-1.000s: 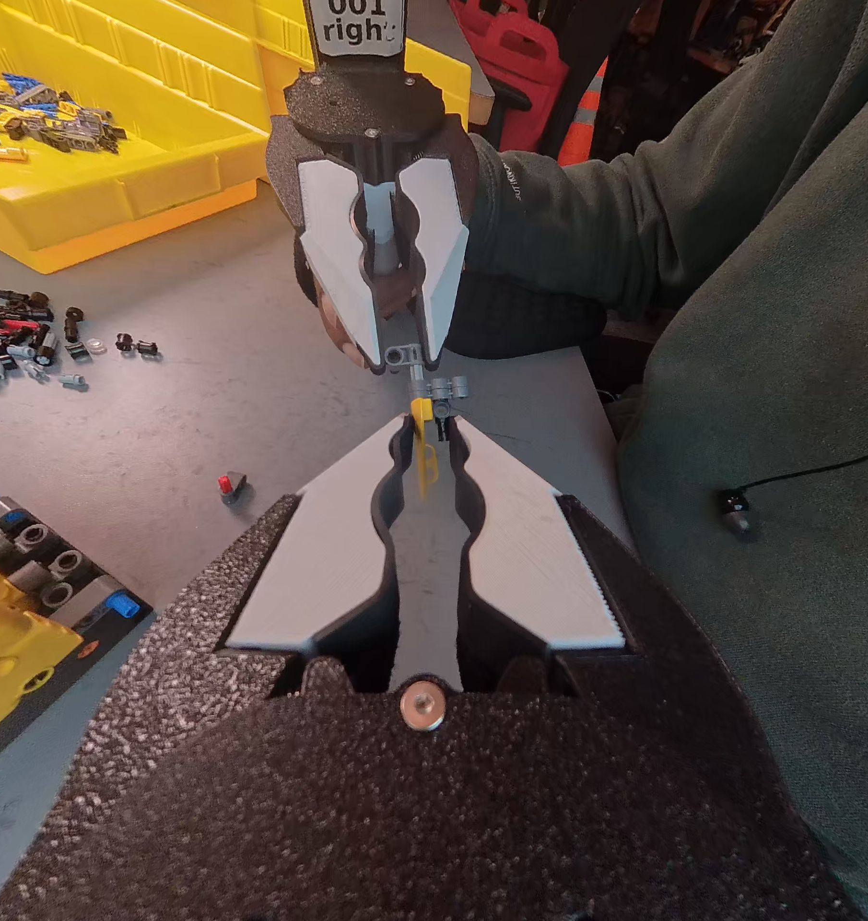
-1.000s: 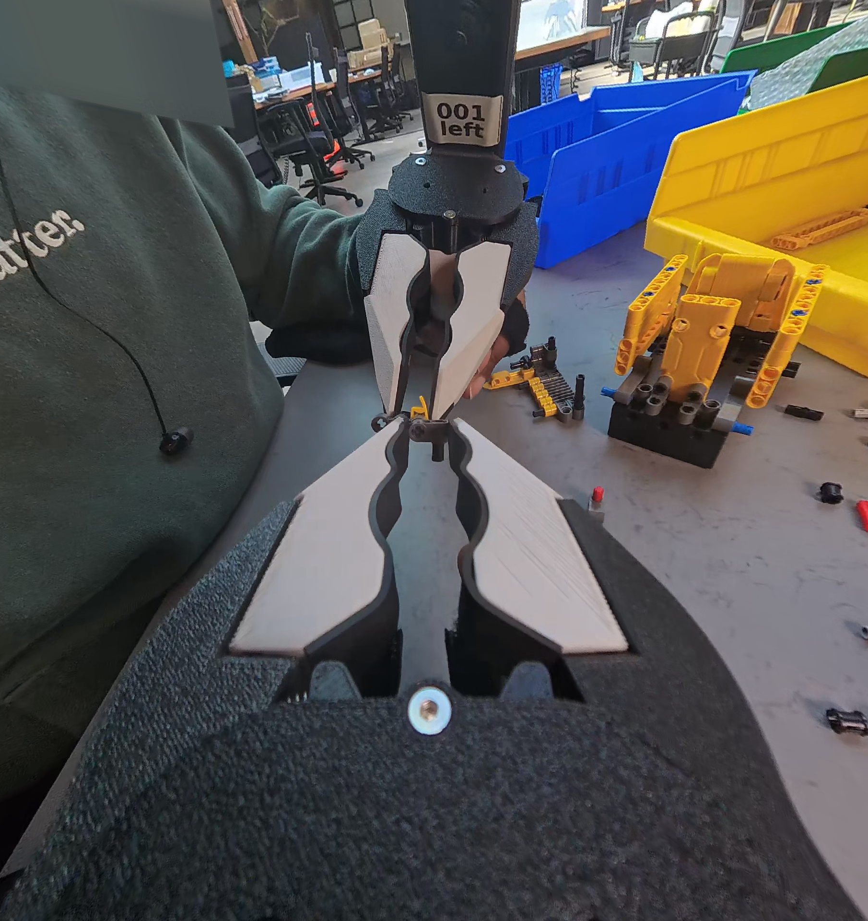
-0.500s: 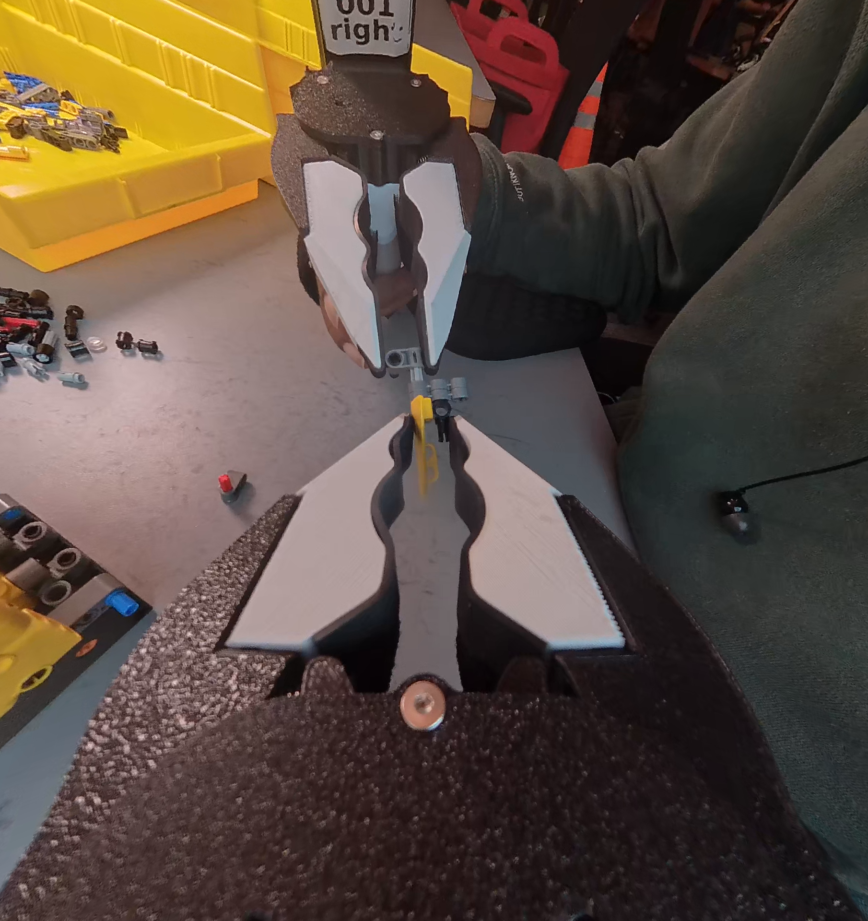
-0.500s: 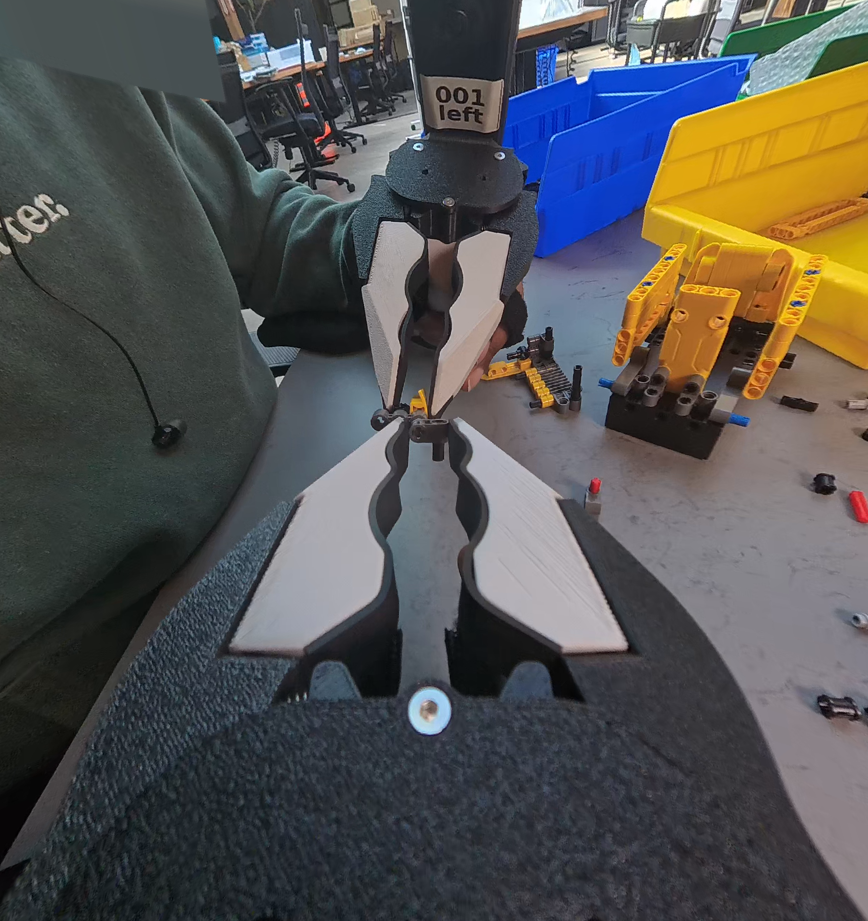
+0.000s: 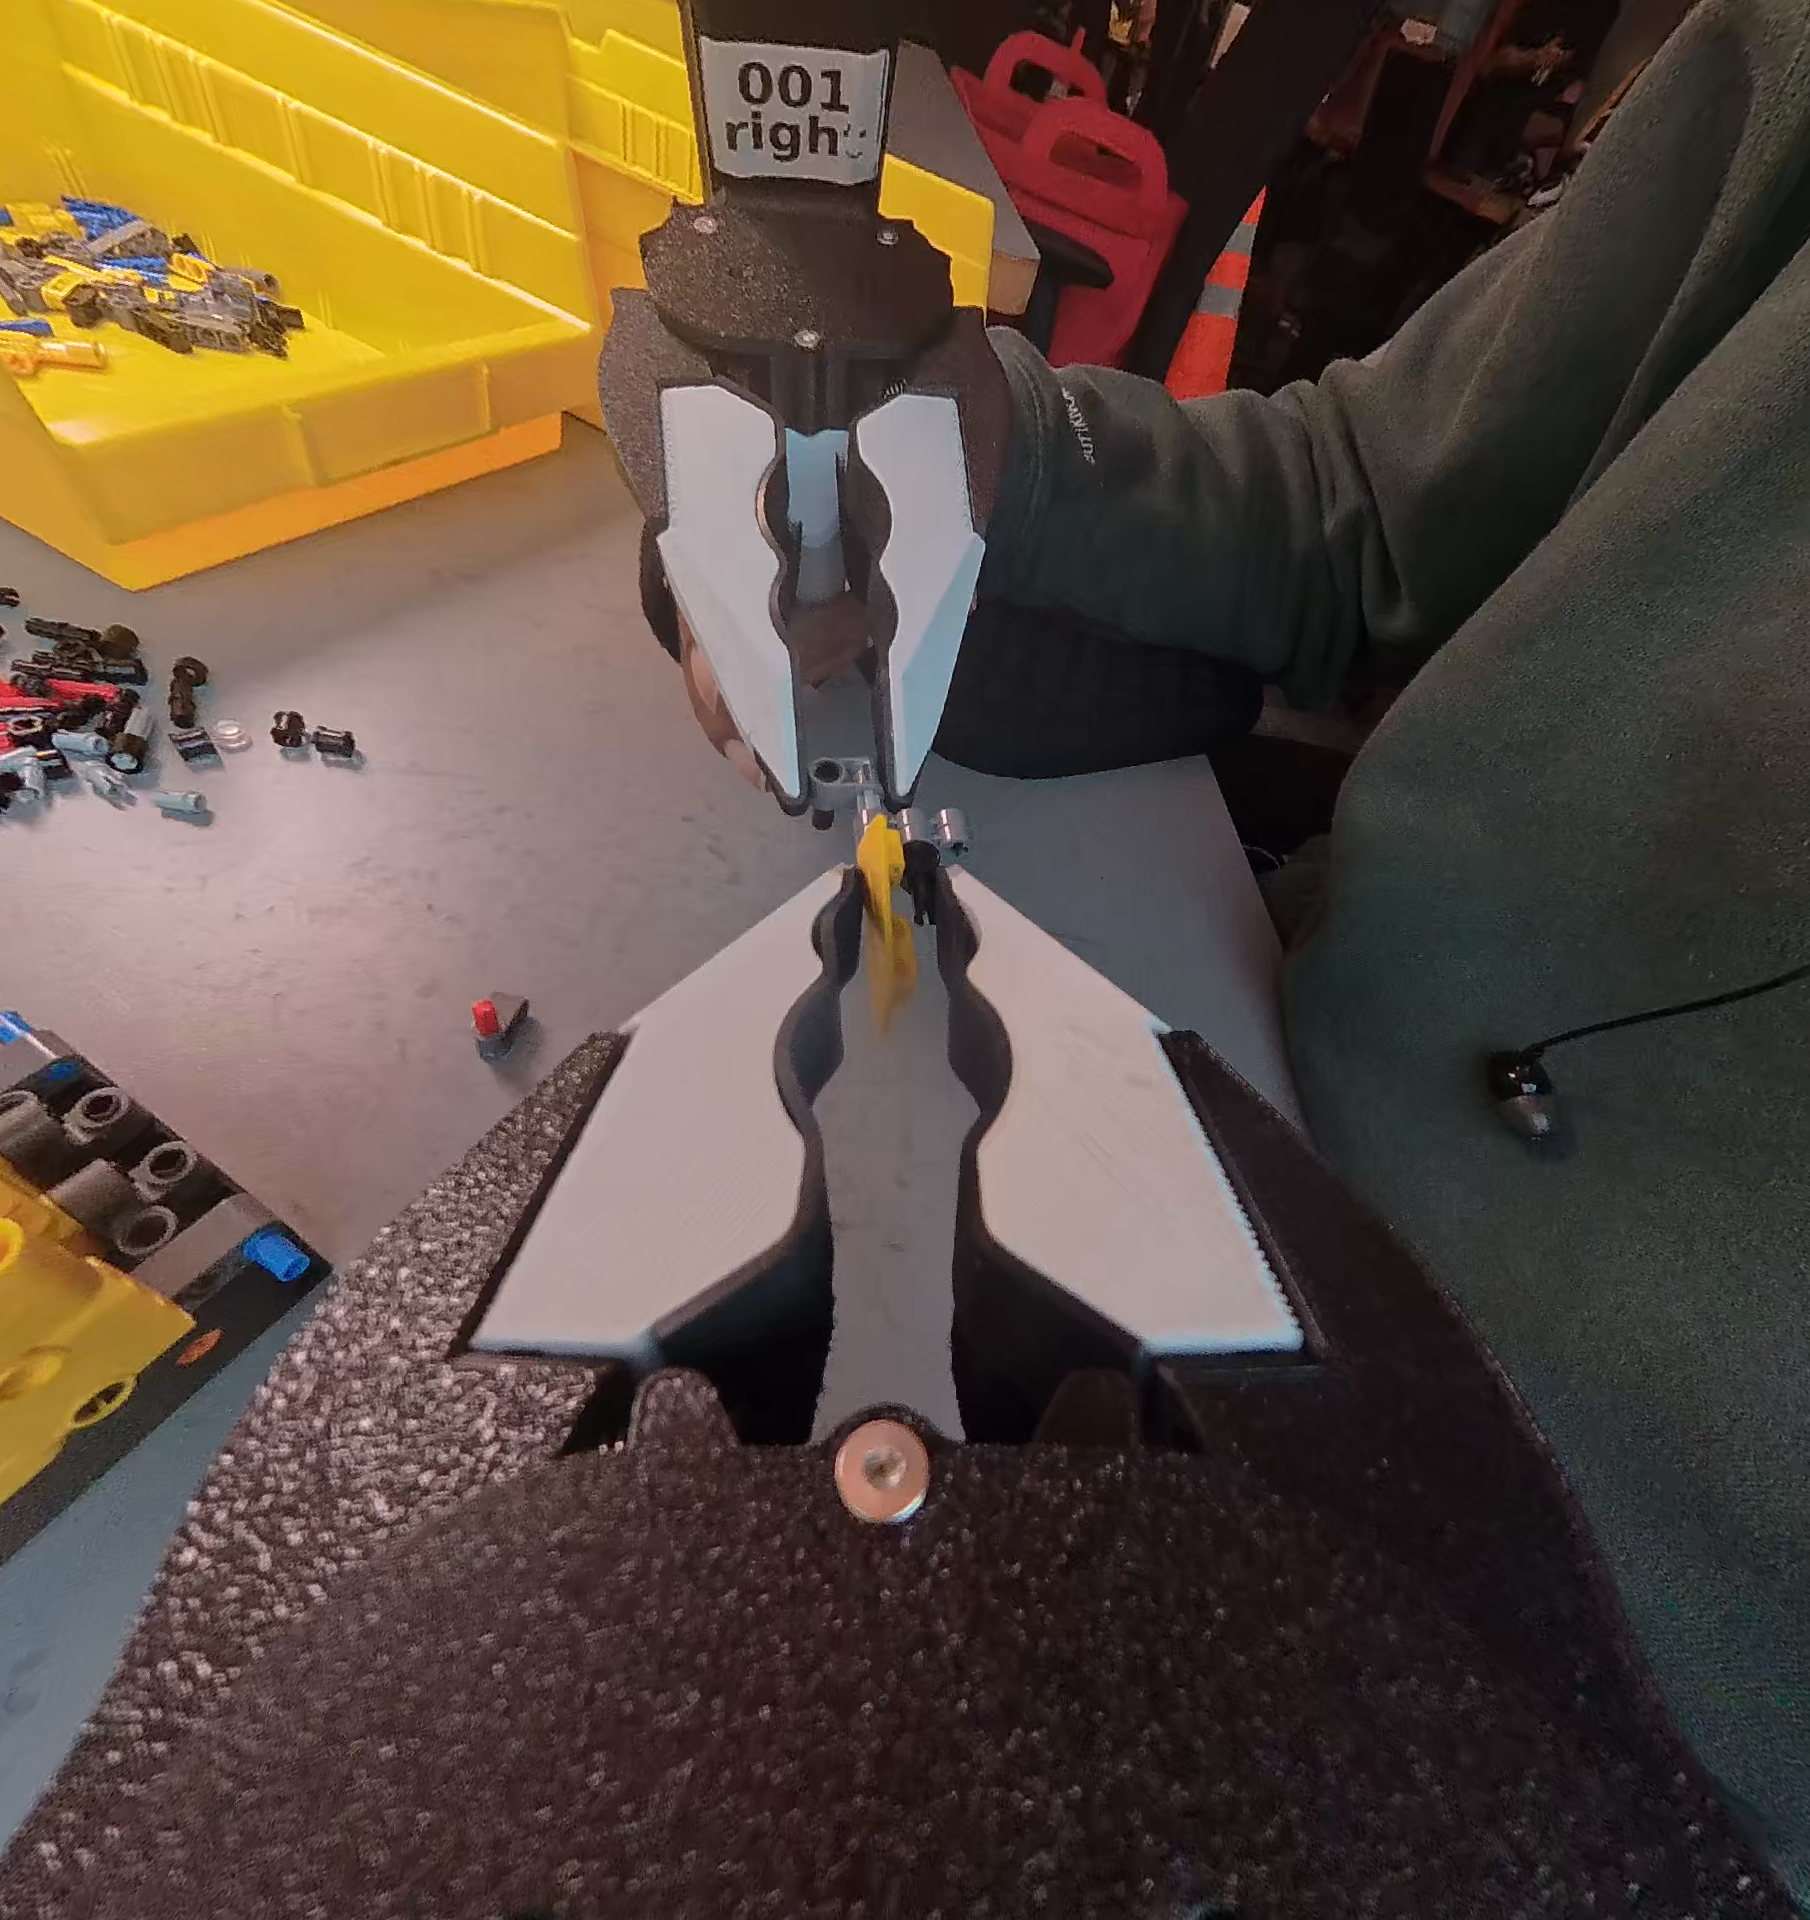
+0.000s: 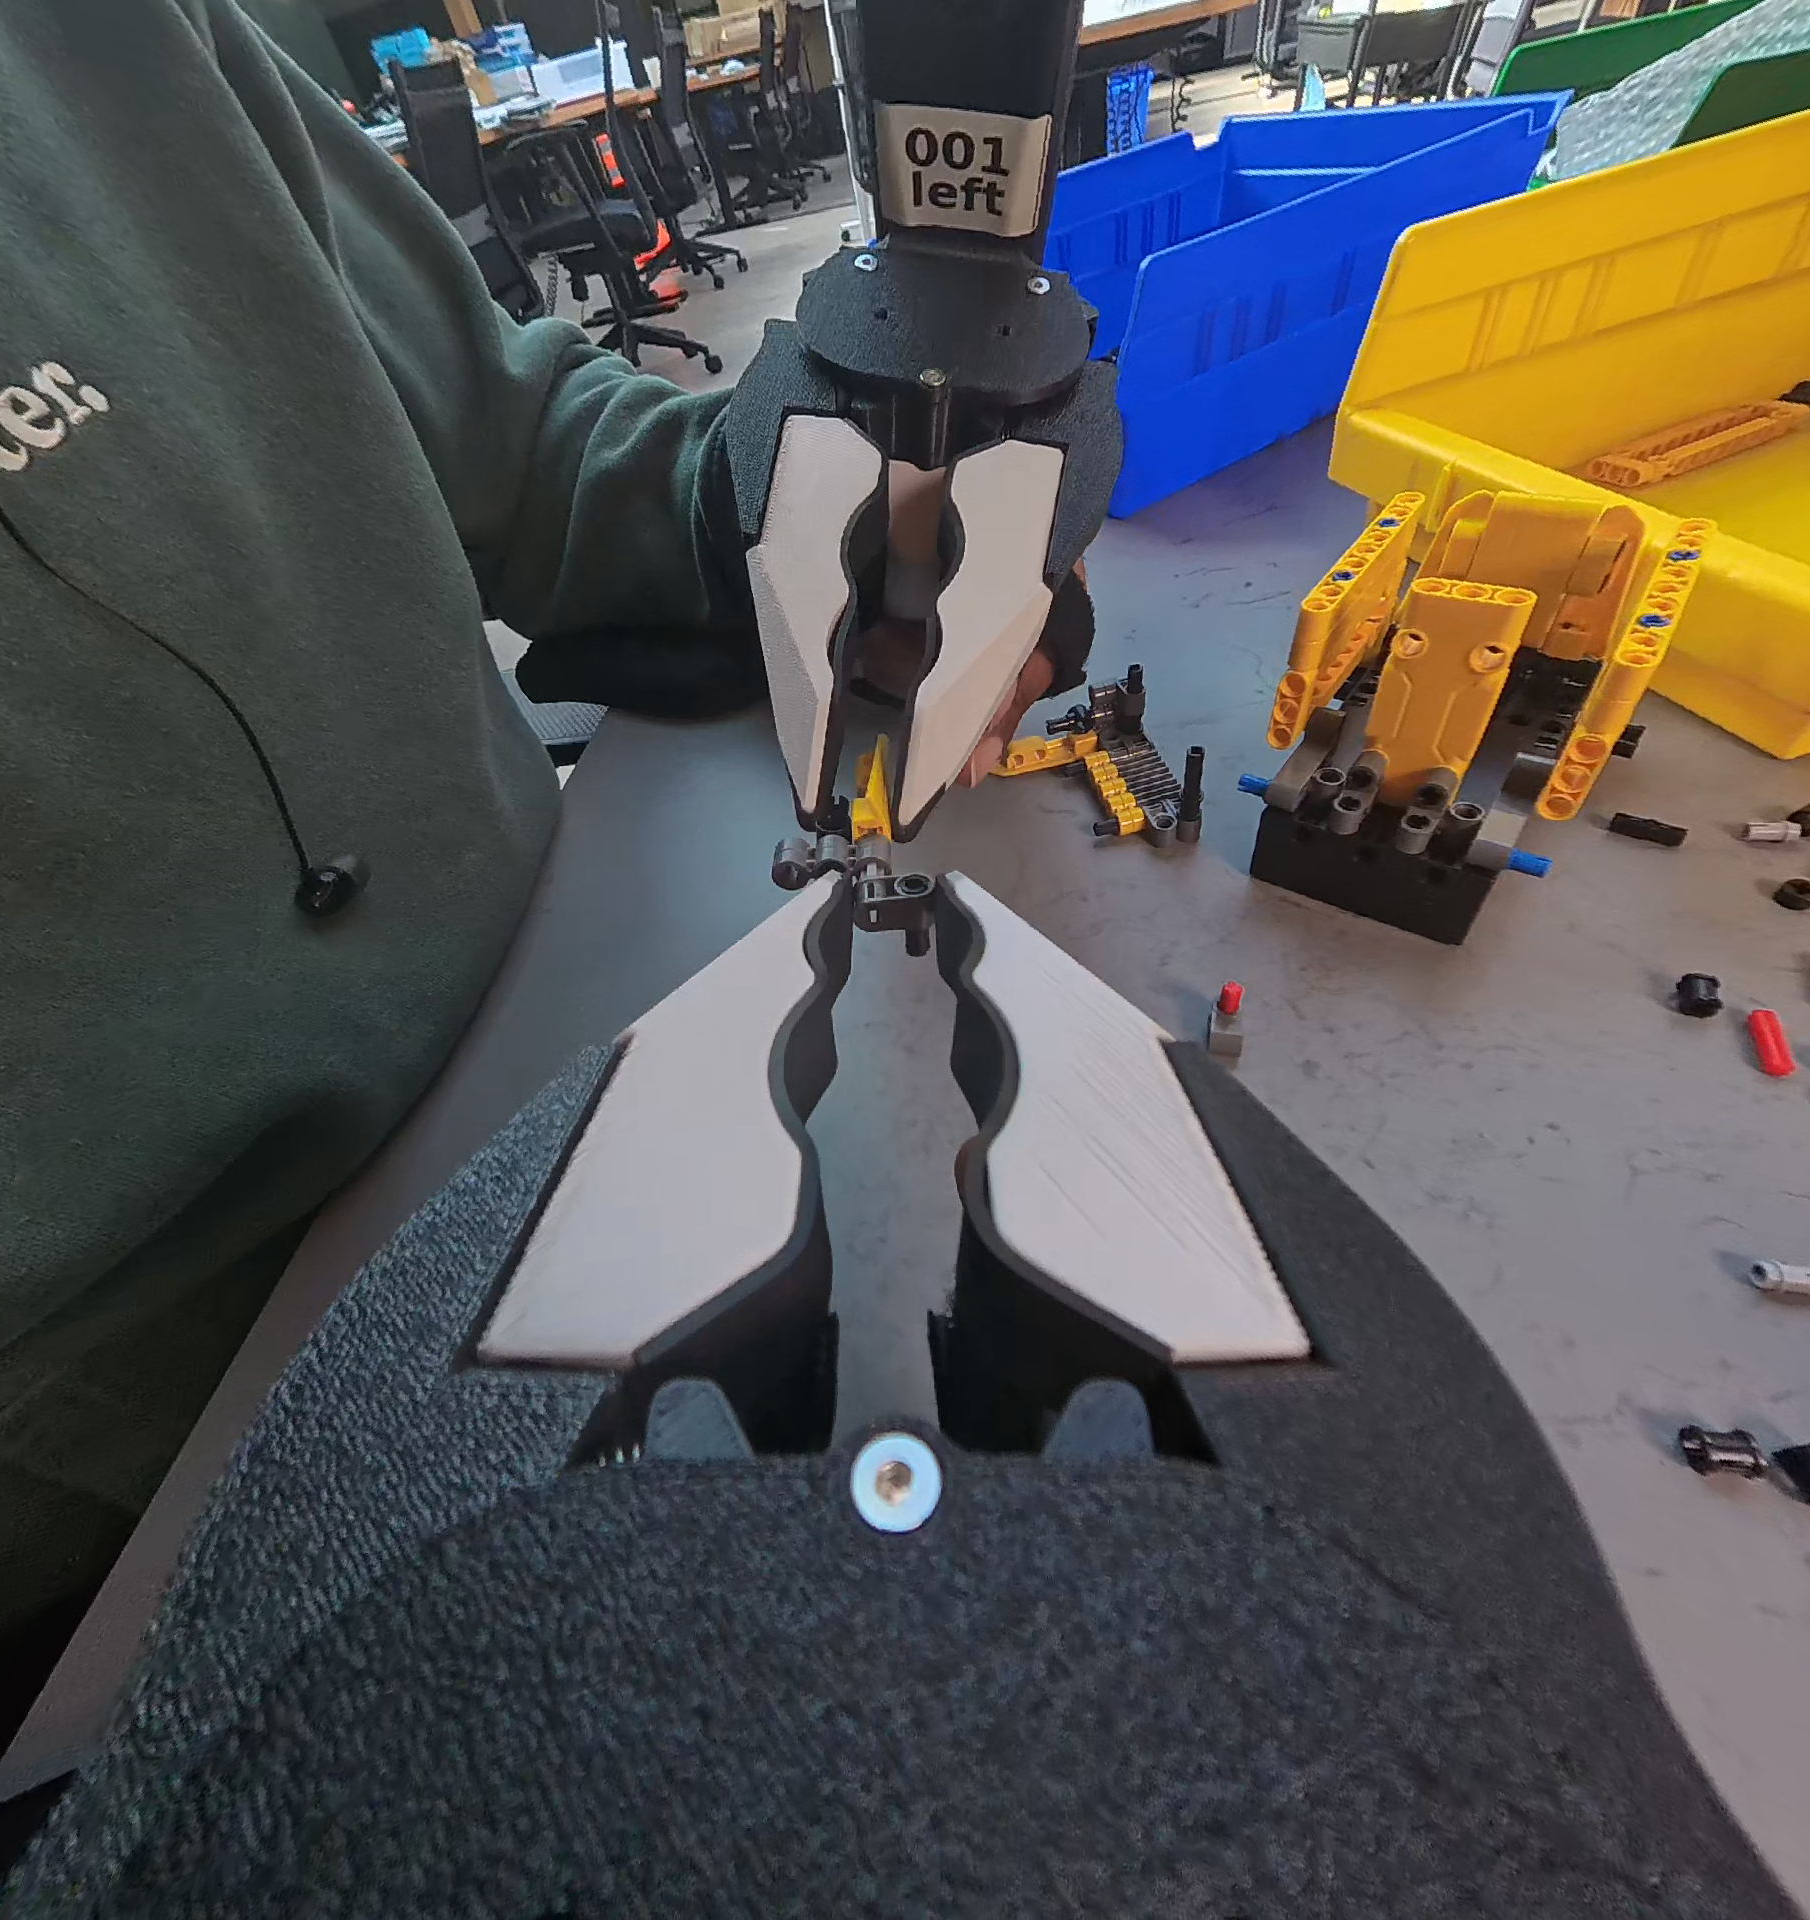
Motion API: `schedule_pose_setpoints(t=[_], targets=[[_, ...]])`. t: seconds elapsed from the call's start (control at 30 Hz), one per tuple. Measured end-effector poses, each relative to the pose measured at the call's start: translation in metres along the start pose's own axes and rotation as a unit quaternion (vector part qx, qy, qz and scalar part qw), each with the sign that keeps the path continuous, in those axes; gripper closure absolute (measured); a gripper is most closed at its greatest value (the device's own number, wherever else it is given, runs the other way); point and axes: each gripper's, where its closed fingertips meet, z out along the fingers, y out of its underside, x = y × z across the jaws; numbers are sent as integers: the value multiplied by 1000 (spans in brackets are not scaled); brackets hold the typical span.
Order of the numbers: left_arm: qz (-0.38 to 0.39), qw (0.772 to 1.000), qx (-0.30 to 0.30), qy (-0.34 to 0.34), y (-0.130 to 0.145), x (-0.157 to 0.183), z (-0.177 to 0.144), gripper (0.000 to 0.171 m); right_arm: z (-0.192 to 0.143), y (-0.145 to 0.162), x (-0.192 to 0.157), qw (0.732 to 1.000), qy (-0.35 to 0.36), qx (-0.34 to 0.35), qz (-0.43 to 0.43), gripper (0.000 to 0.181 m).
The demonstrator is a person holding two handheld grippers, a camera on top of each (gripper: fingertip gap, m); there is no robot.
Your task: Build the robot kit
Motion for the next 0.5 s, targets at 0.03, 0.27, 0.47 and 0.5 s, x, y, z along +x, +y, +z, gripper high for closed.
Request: schedule_pose_setpoints(t=[0.03,0.27,0.47,0.5], targets=[[-1,1000,1,0,0,0,0,159,0,-1,0,1000,1,2,-1,167],[-5,1000,12,0,-3,-1,-1,159,-2,-7,1,1000,2,20,-1,167],[-8,1000,26,0,-6,-2,-1,158,-3,-11,3,999,9,33,-2,167],[-7,1000,28,0,-6,-2,-1,158,-3,-12,3,999,10,36,-3,167]])
